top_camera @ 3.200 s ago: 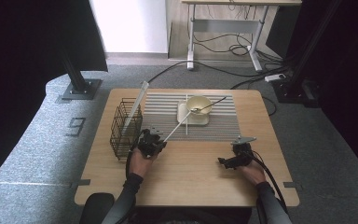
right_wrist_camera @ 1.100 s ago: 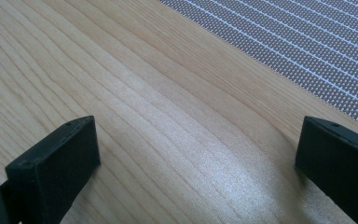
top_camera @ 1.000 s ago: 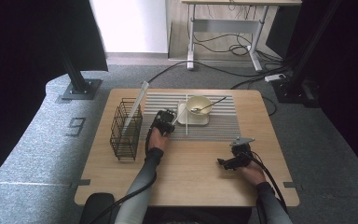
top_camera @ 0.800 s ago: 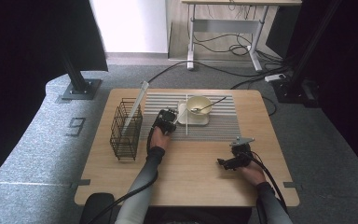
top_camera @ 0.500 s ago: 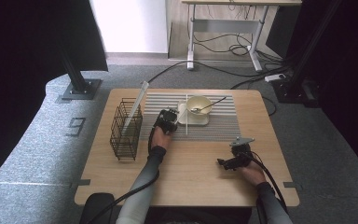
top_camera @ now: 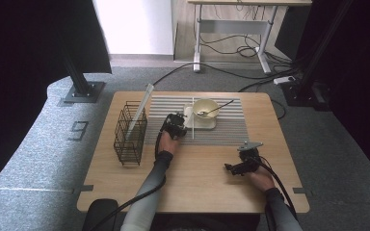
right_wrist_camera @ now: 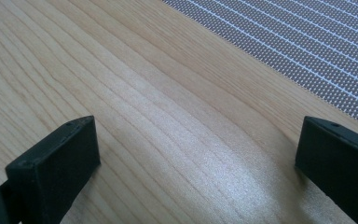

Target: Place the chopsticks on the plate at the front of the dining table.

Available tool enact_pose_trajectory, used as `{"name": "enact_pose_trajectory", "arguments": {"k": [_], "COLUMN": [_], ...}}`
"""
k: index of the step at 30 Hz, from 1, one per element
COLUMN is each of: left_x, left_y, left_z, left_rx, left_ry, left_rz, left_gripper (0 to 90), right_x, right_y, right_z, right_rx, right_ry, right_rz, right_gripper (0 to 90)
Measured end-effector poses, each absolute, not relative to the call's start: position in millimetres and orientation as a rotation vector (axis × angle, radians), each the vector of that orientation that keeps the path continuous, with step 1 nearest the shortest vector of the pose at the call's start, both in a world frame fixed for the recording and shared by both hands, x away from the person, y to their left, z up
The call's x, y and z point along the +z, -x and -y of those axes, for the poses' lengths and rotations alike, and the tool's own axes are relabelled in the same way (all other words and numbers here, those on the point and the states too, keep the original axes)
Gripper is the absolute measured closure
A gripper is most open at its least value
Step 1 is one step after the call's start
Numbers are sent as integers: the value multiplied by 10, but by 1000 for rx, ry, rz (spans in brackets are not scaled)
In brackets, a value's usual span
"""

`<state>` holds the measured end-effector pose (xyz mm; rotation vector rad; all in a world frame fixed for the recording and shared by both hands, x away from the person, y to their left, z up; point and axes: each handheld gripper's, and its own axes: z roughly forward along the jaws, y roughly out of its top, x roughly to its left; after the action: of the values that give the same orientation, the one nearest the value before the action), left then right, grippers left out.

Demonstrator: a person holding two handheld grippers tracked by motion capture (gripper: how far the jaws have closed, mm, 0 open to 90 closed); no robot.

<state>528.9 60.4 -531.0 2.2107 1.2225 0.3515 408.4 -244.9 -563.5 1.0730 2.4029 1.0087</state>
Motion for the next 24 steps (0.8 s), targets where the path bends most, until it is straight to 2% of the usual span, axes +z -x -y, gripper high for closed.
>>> {"name": "enact_pose_trajectory", "arguments": {"k": [24], "left_x": [-5317], "left_y": [-5316], "left_z": [-541], "left_rx": [324], "left_ry": [-2181], "left_rz": [-1181], "left_gripper": [736], "right_x": [-5635], "right_y": [-4084], "right_z": [2449], "right_rx": [1009], "right_ry": [-1072], "right_rz": [-2403], "right_gripper": [0]}}
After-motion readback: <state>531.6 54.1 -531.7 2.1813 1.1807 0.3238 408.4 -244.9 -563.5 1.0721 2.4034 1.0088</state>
